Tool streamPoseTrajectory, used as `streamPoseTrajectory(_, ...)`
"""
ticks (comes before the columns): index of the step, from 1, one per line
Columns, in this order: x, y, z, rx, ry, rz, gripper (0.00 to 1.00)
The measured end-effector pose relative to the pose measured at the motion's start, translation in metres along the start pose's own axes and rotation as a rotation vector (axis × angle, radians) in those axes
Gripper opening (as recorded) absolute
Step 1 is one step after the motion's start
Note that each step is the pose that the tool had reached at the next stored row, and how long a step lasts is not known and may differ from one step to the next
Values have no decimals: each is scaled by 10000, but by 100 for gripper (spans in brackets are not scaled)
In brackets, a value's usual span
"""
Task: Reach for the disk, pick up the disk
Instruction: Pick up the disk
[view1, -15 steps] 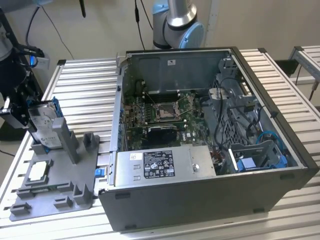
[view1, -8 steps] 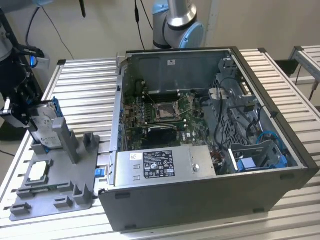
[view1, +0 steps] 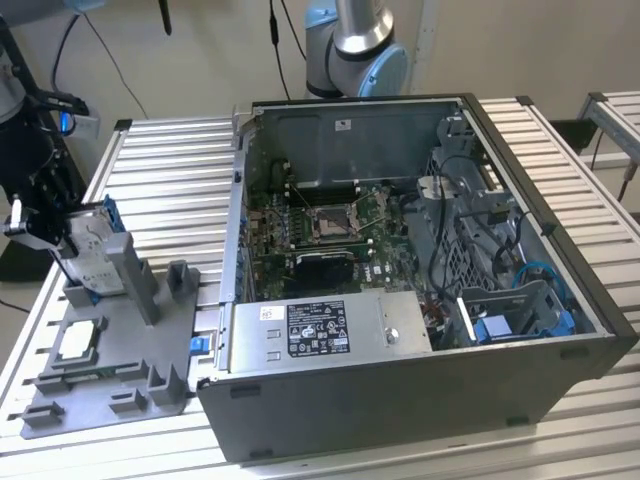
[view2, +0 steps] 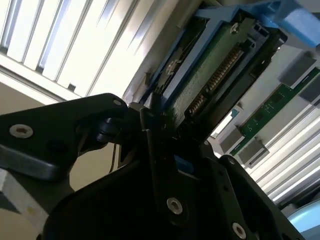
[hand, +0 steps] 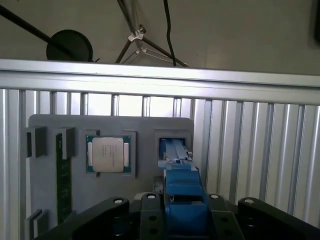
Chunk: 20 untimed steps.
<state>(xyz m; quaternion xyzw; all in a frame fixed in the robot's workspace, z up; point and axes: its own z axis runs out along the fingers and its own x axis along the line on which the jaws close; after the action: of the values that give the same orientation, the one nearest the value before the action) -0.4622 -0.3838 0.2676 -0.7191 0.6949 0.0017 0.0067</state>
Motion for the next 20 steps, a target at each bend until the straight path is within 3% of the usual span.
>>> streamPoseTrajectory(4, 0, 0, -4, 3, -2, 0, 0)
streamPoseTrajectory(7, -1, 0, -51, 0, -1, 0, 0)
streamPoseTrajectory(12, -3, -1, -221, 0, -1, 1, 0)
streamPoseTrajectory(20, -7, -4, -580, 0, 0, 0, 0)
